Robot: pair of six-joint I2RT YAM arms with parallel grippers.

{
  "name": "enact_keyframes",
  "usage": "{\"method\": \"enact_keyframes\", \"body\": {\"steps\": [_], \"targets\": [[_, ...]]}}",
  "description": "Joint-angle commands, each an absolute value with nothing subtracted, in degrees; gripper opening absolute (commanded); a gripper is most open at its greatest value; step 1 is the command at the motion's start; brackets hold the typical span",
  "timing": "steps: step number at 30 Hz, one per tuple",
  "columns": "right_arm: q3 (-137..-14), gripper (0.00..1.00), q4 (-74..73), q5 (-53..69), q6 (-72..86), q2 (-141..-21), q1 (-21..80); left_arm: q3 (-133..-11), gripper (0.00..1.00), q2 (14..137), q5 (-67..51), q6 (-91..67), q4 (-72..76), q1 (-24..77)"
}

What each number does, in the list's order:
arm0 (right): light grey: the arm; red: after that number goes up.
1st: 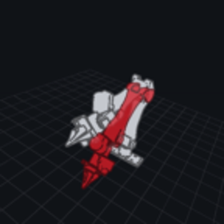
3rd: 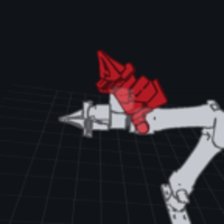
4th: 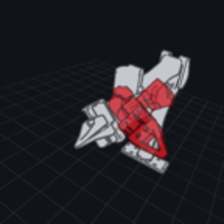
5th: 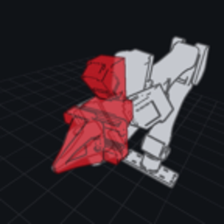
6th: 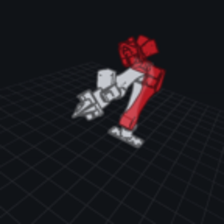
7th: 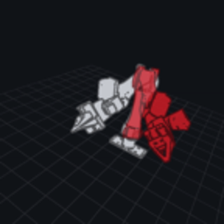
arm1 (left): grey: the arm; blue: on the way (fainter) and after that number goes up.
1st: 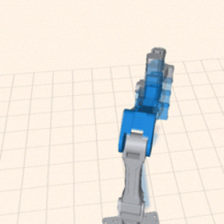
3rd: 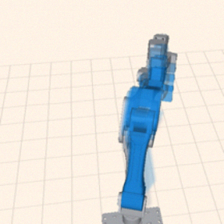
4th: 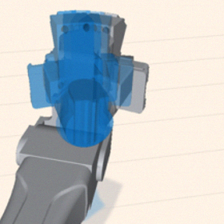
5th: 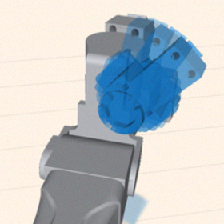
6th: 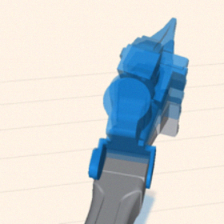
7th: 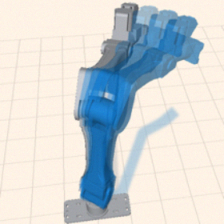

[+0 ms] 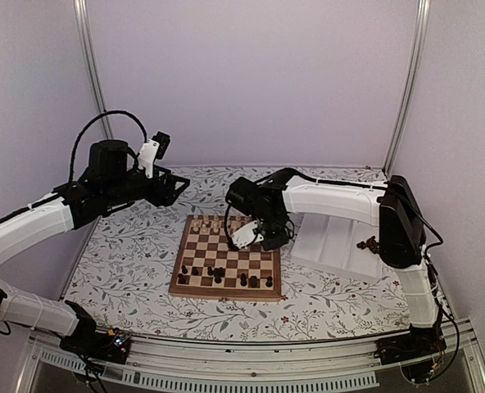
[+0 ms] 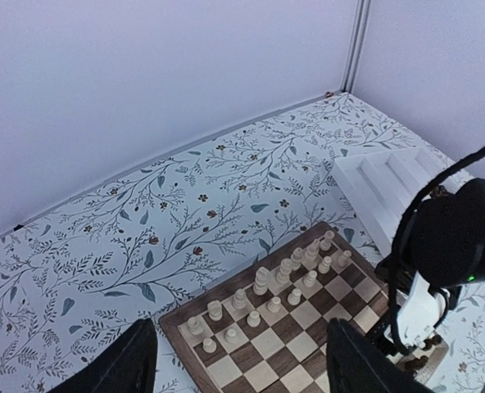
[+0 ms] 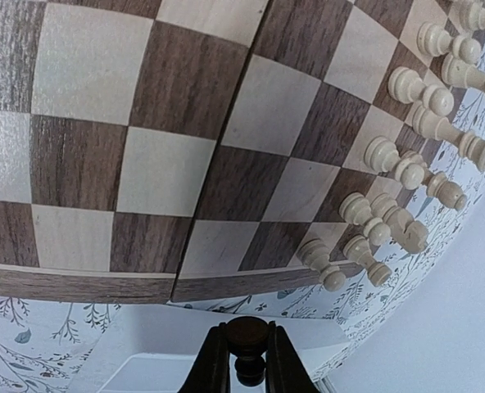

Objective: Set up the chess pieces on the board
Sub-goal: Place the chess piece on the chessboard.

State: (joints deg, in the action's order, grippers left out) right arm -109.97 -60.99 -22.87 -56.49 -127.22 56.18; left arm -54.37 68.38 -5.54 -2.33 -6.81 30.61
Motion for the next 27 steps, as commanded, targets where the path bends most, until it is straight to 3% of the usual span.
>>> {"method": "enact_keyframes", "body": {"steps": [1, 5, 15, 27], "targets": [[-111.1, 0.10, -60.6, -25.3, -58.5, -129.8, 57.0, -54.1, 0.72, 68.0, -7.1, -1.7, -7.2, 29.8], [-111.0, 0.12, -60.9, -25.3, -59.2, -130.5, 57.2, -54.1, 0.72, 67.8, -7.4, -1.8, -7.2, 29.8], [-110.7, 0.31, -60.4, -20.9, -59.9, -129.4, 57.7, -54.1, 0.72, 67.9, -7.5, -1.8, -7.5, 29.5], [-110.4, 0.33, -60.5, -8.5, -55.4, -121.0, 52.5, -54.1, 0.72, 68.5, -8.0, -1.9, -7.4, 29.5]]}}
